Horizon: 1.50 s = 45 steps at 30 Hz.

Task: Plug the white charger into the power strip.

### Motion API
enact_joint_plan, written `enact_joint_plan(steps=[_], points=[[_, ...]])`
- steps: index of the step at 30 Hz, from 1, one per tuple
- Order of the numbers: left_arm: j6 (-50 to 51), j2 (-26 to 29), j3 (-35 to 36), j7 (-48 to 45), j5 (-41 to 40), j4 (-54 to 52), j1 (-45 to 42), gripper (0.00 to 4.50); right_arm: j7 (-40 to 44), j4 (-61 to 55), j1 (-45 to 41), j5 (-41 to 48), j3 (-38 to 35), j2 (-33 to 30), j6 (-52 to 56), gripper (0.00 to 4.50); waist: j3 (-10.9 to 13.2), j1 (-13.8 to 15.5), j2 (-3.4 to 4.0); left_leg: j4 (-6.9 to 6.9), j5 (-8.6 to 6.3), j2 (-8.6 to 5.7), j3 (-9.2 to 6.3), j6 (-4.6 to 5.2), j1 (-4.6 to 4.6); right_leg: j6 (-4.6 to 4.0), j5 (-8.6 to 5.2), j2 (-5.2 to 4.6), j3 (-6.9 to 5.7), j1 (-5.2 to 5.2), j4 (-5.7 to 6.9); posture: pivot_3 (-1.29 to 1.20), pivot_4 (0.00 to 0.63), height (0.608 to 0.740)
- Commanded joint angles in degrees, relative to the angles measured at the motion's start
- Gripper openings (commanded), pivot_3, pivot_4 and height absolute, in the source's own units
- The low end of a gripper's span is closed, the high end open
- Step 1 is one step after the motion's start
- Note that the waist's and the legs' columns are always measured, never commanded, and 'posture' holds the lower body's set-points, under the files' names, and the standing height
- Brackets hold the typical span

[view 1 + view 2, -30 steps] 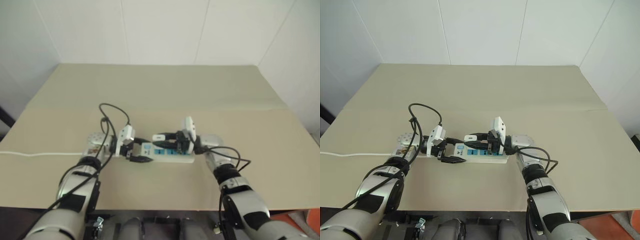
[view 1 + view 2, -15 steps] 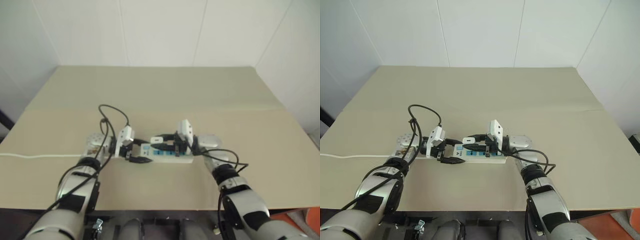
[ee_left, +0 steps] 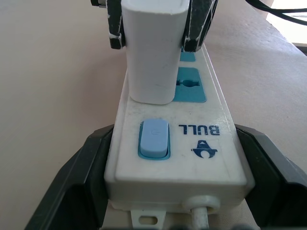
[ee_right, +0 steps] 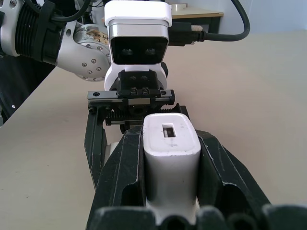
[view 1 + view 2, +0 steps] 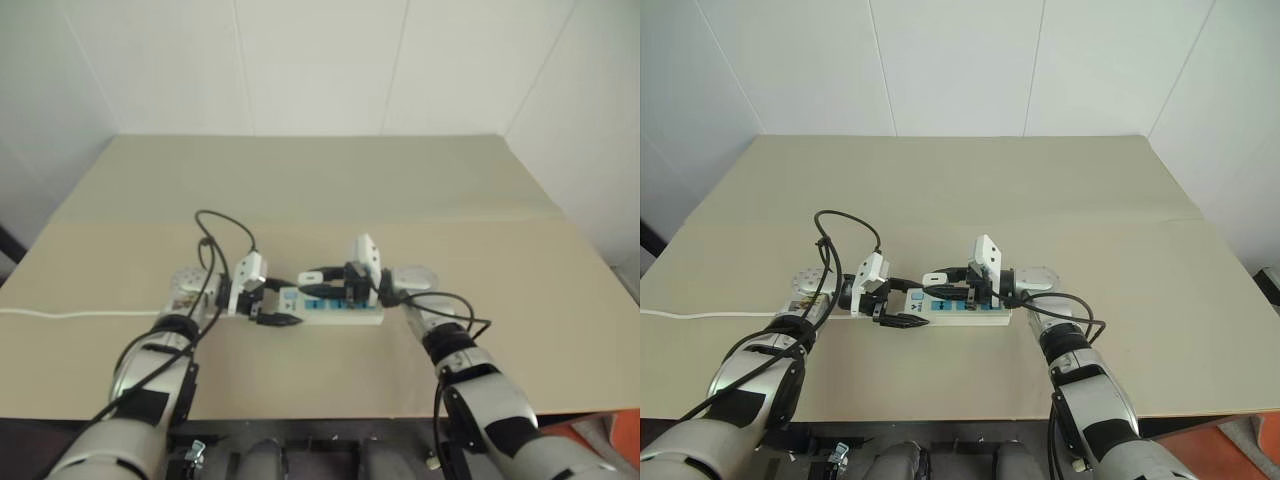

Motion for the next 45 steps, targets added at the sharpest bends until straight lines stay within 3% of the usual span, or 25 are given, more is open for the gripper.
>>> enact_joint_plan(steps=[1, 14, 24, 32, 45], points=[[0.31, -0.60, -2.25, -1.86, 1.18, -0.36, 1.01, 3.31, -3.37, 4.78, 3.00, -2.25, -0.93, -1.40, 0.34, 1.11, 0.00, 0.02, 0.00, 0.00, 0.00, 0.00, 0.00, 0.00, 0.00, 0.00, 0.00, 0.00, 0.00, 0.00, 0.00, 0.00, 0.150, 0.740], [0.50, -0.09, -2.59, -1.86, 0.79, -0.49, 1.20, 3.31, -2.66, 5.47, 3.65, -2.60, -0.74, -2.33, 1.21, 1.11, -0.01, 0.04, 0.00, -0.01, 0.00, 0.00, -0.01, 0.00, -0.01, 0.00, 0.00, 0.00, 0.00, 0.00, -0.01, 0.00, 0.150, 0.740], [0.58, -0.09, -2.93, -1.86, 0.54, -0.52, 1.01, 3.31, -2.37, 4.66, 3.53, -2.03, -1.89, -2.87, -0.53, 4.46, -0.02, 0.11, -0.03, -0.02, 0.00, 0.00, -0.01, 0.00, -0.04, 0.00, 0.00, 0.00, 0.00, -0.01, -0.04, 0.00, 0.150, 0.740], [0.56, -0.28, -3.02, -1.86, 0.39, -0.54, 0.96, 3.31, 0.22, 1.32, 4.17, -0.68, -2.49, -3.96, -2.07, 4.46, -0.02, 0.14, -0.03, -0.02, 0.00, 0.00, -0.01, 0.00, -0.08, 0.01, -0.01, 0.00, 0.00, -0.01, -0.08, 0.00, 0.150, 0.740], [0.31, -0.66, -3.06, -1.86, 0.47, -0.66, 1.08, 3.31, 1.65, -4.19, 0.50, 0.40, -2.01, -3.50, 11.83, 4.46, -0.02, 0.09, -0.03, -0.05, 0.00, 0.01, -0.01, 0.00, -0.19, 0.01, -0.01, 0.01, 0.00, -0.13, -0.09, 0.00, 0.150, 0.740]])
